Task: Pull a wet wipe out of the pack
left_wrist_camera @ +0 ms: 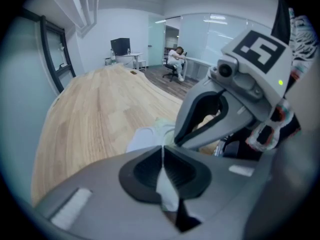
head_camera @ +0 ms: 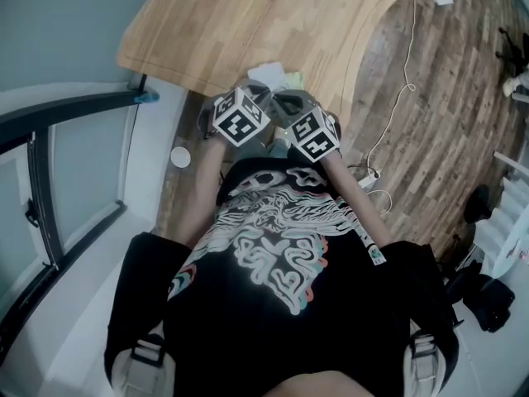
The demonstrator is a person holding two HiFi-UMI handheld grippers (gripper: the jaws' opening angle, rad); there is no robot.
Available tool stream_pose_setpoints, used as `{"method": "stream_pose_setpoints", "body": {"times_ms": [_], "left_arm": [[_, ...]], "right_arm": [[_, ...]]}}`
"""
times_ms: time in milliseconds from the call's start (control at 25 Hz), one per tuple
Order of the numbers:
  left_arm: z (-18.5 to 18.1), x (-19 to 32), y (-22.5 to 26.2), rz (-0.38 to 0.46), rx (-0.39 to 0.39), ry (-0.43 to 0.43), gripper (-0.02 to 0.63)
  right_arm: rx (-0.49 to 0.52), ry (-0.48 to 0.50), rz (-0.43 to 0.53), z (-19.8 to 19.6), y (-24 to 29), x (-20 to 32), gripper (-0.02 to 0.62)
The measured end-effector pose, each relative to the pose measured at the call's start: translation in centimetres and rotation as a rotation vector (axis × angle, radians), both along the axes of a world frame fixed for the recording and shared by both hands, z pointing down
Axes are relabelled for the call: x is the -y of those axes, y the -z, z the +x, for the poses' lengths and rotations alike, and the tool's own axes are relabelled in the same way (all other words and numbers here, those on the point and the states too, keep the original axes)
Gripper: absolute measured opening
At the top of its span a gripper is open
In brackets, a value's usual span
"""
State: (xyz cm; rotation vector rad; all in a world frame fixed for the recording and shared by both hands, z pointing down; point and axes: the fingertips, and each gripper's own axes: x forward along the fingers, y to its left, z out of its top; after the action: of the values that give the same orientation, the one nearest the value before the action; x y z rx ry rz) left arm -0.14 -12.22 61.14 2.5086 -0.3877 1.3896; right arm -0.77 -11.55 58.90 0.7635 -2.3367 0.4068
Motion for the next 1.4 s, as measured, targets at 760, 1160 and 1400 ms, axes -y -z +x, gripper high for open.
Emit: {"method": "stream_pose_setpoints", "body": {"times_ms": [760, 1160, 1400], "left_arm": [[-0.3, 0.8, 1.8, -0.06, -0.164, 0.213, 0.0], [-0.8, 0.9, 2.8, -0.023, -0.214, 0.276, -0.002], [-0.3, 0.0, 4.1, -0.012, -0.217, 0.277, -0.002]], "right_arm": [[-0.084, 0.015, -0.037, -1.0, 0.2, 0.1, 0.069], [-0.096, 0.02, -0.033, -1.9, 0.2, 0.0, 0.089], [-0.094, 0.013, -0.036, -1.2, 1.0, -0.7, 0.081]]}}
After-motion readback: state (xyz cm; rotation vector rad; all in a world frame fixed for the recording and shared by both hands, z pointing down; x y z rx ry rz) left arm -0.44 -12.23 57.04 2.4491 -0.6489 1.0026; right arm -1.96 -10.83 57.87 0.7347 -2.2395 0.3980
